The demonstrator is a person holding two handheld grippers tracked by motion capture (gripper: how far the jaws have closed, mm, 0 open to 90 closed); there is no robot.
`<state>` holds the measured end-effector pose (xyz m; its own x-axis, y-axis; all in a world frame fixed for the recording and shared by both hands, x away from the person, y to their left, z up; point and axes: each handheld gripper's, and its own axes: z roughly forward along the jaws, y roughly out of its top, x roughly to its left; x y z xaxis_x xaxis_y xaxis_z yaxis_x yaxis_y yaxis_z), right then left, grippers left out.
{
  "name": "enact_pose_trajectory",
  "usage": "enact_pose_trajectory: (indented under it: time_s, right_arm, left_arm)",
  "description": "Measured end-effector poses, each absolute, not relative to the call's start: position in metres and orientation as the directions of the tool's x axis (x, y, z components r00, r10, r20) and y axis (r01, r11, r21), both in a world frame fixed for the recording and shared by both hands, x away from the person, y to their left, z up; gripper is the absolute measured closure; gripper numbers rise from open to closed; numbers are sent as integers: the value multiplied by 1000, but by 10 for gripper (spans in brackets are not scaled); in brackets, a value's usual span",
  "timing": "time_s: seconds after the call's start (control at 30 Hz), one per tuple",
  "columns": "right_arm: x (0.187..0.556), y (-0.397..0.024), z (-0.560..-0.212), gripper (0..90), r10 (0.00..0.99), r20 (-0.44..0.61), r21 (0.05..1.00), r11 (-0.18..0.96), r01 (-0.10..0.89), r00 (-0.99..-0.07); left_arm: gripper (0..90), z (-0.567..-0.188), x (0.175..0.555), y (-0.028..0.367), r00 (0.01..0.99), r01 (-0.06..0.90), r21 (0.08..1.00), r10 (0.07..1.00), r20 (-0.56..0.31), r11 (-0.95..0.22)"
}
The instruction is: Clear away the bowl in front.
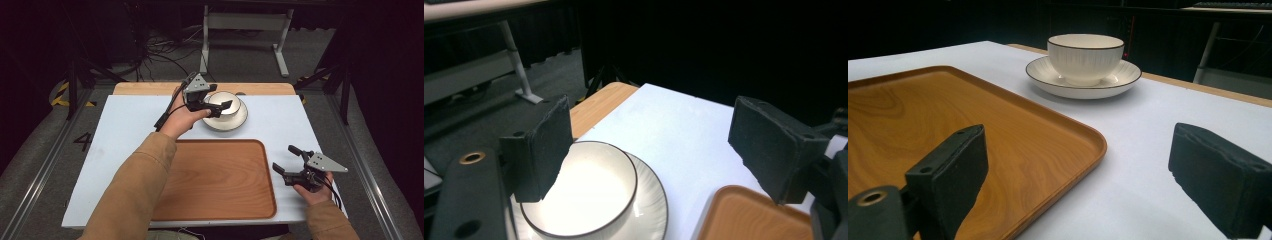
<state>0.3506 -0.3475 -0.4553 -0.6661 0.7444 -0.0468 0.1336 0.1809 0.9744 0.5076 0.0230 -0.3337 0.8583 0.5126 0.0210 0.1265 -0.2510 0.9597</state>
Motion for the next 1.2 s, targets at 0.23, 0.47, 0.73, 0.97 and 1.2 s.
enact_pose_trajectory:
  time_s: [0.23, 0.47, 0.73, 0.97, 1.2]
  right_arm:
    - [351, -347, -455, 96, 744, -45, 975, 179, 135, -666]
    - [351, -347, -455, 96, 745, -46, 974, 182, 136, -665]
    - [352, -348, -455, 96, 740, -33, 974, 176, 146, -672]
    - [353, -350, -455, 80, 758, -12, 977, 148, 155, -652]
    - [352, -352, -455, 74, 753, 1, 980, 131, 151, -658]
  left_arm:
    - [231, -339, 515, 16, 865, 88, 938, 492, 96, -337]
    - [276, -342, 525, 9, 870, 81, 896, 470, 150, -437]
    - [358, -348, 544, 10, 873, 151, 934, 487, 27, -322]
    - [324, -357, 560, 7, 856, 187, 918, 516, 23, -351]
    - [179, -362, 565, 3, 831, 225, 903, 556, 18, -366]
